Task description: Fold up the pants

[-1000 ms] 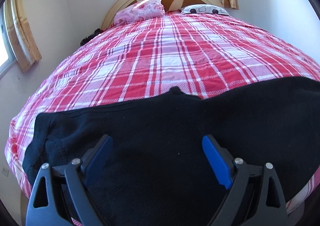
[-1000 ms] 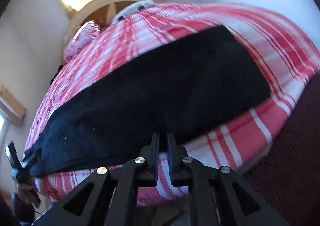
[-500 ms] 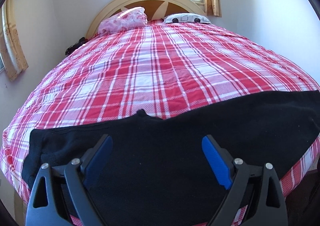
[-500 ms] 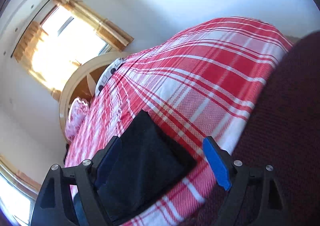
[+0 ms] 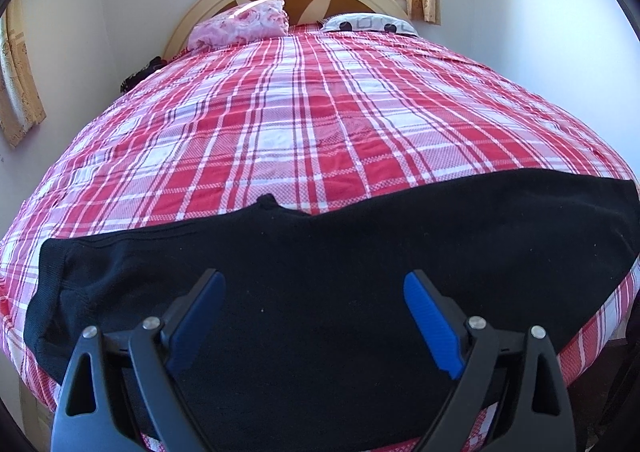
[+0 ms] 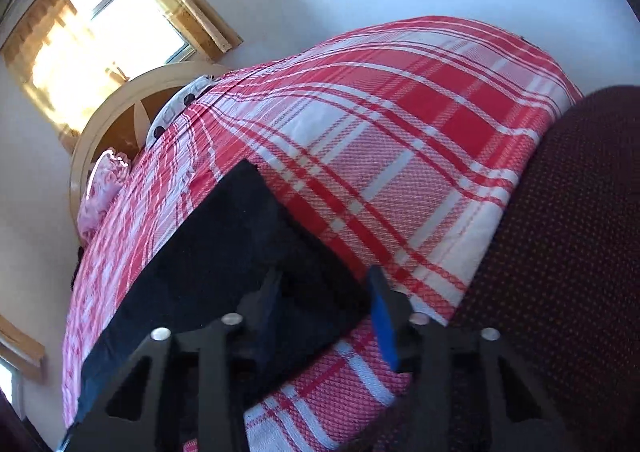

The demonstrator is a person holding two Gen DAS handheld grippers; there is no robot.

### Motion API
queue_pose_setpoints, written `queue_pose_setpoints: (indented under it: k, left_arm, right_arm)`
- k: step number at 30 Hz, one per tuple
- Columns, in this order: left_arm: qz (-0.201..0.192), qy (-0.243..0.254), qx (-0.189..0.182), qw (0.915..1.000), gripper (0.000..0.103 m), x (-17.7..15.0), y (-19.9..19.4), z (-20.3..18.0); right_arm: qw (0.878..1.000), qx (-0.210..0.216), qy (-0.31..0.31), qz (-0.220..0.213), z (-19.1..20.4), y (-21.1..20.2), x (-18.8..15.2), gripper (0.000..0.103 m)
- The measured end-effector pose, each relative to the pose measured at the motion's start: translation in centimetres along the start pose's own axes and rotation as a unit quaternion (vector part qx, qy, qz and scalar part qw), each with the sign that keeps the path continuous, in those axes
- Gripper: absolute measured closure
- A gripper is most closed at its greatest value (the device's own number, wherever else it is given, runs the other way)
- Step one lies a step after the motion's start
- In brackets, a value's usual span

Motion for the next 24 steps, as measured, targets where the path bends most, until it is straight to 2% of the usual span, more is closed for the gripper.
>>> queue_pose_setpoints:
  k: [1, 2, 3, 10, 14, 20, 24]
  left_arm:
    - [-0.001, -0.001, 0.001, 1.0, 0.009, 0.0, 0.0, 0.1]
    - [-0.003, -0.002, 0.001, 1.0, 0.009, 0.0, -0.1, 0.3]
    - [-0.003, -0.004, 0.002, 1.0, 0.009, 0.0, -0.2, 0.4]
    - [-0.006, -0.02, 0.008, 0.9998, 0.009, 0.0, -0.5, 1.8]
    - [-0.007, -0.033, 0.006, 0.9994, 0.009, 0.2, -0.4, 2.4]
    - [-0.003, -0.036, -0.004, 0.9993, 0.009, -0.1, -0.3, 2.5]
    - [-0.004, -0.036, -0.003, 0.9993, 0.009, -0.2, -0.5, 3.0]
  right_arm:
    - [1.0, 0.005, -0.006, 0.004, 0.0, 0.0, 0.0, 0.075]
    - [1.0, 0.012, -0.018, 0.008, 0.4, -0.1, 0.0, 0.085]
    - [0.999, 0.018, -0.026, 0.009, 0.9, -0.5, -0.1, 0.087]
    - [0.995, 0.063, -0.067, -0.025, 5.5, -3.0, 0.6, 0.088]
    - [0.985, 0.117, -0.125, -0.023, 11.4, -5.1, -0.9, 0.088]
    - [0.949, 0.206, -0.238, 0.018, 22.5, -6.2, -8.1, 0.088]
    - [0.914, 0.247, -0.32, 0.041, 28.5, -6.2, -15.3, 0.088]
Point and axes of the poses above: each gripper's, at about its wrist camera, not at the fingertips, and y roughly the way its jaws point, z to its left, x to its top, the point moved 3 cm from there along y, roughly the way its jaws point, and after that the axes turned 6 degrees about -z, right-handed, at the moved point
